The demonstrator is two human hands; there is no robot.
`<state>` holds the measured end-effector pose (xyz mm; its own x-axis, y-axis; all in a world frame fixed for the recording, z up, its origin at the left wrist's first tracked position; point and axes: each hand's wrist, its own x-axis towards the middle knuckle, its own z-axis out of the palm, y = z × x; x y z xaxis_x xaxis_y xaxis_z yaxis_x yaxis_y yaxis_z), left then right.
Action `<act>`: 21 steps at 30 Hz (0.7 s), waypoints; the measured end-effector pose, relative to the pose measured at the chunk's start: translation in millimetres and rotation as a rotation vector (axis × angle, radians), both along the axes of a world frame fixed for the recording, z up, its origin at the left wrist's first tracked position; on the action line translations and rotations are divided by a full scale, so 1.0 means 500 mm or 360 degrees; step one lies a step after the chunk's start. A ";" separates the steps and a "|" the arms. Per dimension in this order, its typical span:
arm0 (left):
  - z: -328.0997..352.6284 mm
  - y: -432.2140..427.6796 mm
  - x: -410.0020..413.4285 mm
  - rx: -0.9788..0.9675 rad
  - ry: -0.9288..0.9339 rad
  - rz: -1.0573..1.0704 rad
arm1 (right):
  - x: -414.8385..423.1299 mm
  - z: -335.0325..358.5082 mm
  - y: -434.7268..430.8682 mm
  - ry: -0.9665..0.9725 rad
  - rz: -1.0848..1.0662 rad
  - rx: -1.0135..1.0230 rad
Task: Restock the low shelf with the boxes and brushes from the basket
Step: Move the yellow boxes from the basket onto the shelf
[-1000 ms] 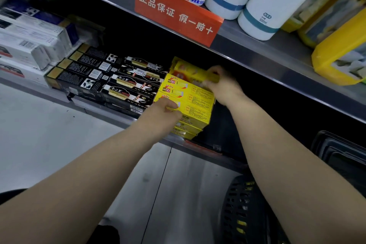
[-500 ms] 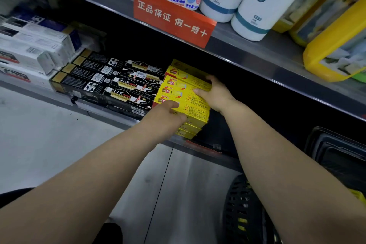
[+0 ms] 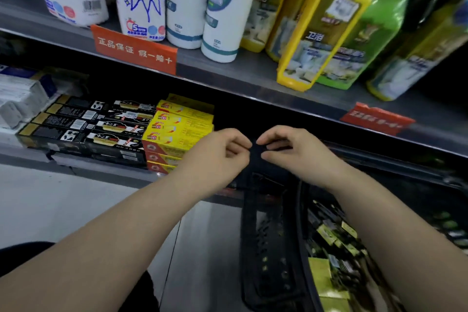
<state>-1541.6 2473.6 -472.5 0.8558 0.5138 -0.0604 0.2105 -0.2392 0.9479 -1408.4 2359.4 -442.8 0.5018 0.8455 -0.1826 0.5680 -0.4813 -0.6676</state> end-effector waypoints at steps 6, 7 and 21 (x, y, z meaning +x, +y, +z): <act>0.027 -0.154 0.042 0.0258 -0.0030 -0.0400 | 0.034 -0.004 -0.226 0.0054 -0.0143 -0.0110; 0.032 -0.182 0.050 0.0299 -0.0025 -0.0480 | 0.050 -0.010 -0.266 0.0051 -0.0164 -0.0175; -0.039 -0.355 0.176 0.0290 0.0277 -0.0914 | 0.286 -0.230 -0.586 -0.0325 -0.0816 -0.1130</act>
<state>-1453.7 2295.9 -492.2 0.9839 -0.0100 -0.1786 0.1481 -0.5147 0.8445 -1265.1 2066.1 -557.6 0.8663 0.2307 -0.4431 0.2449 -0.9692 -0.0258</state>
